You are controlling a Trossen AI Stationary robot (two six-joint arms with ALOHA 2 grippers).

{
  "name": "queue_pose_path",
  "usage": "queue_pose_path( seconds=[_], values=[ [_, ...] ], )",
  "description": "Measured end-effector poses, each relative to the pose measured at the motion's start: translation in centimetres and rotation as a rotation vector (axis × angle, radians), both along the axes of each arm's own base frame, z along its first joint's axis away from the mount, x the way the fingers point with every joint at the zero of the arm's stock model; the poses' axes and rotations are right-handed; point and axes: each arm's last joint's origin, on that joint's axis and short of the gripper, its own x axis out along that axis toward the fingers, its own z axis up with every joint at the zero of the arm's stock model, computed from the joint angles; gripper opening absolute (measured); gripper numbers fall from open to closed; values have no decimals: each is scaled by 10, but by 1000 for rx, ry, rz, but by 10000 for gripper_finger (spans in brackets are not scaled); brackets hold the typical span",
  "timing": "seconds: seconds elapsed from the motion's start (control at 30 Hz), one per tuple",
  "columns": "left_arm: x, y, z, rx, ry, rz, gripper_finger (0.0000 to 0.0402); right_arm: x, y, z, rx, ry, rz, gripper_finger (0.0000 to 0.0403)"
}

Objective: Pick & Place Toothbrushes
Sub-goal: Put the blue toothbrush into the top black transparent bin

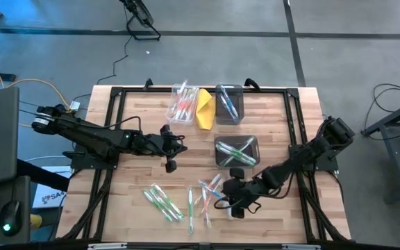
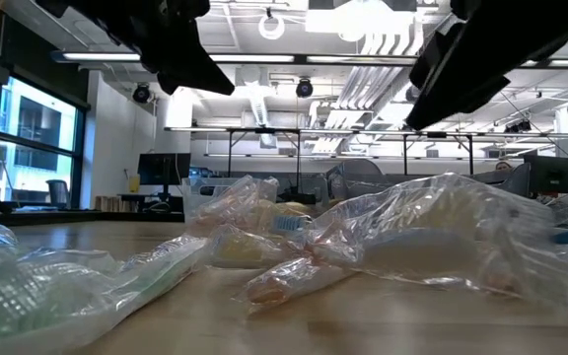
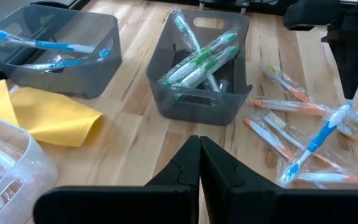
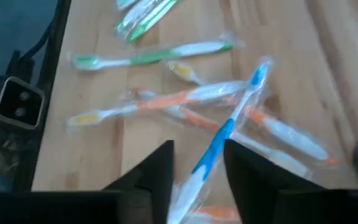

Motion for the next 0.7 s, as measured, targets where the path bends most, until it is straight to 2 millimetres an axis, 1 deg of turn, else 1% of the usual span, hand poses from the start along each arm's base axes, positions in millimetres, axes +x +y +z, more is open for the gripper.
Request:
queue_pose_path(
  seconds=[0.1,0.2,0.47,0.7],
  values=[
    [-1,0,-1,2,12,0,0,-1,2,0,24,17,30,165],
    [-1,0,-2,5,29,0,0,-2,3,-1,31,21,34,180],
    [-1,0,-2,2,28,2,0,-7,-2,-12,-2,43,8,177],
    [-1,0,-2,2,28,3,0,-13,-7,-26,24,54,-41,176]
  ],
)
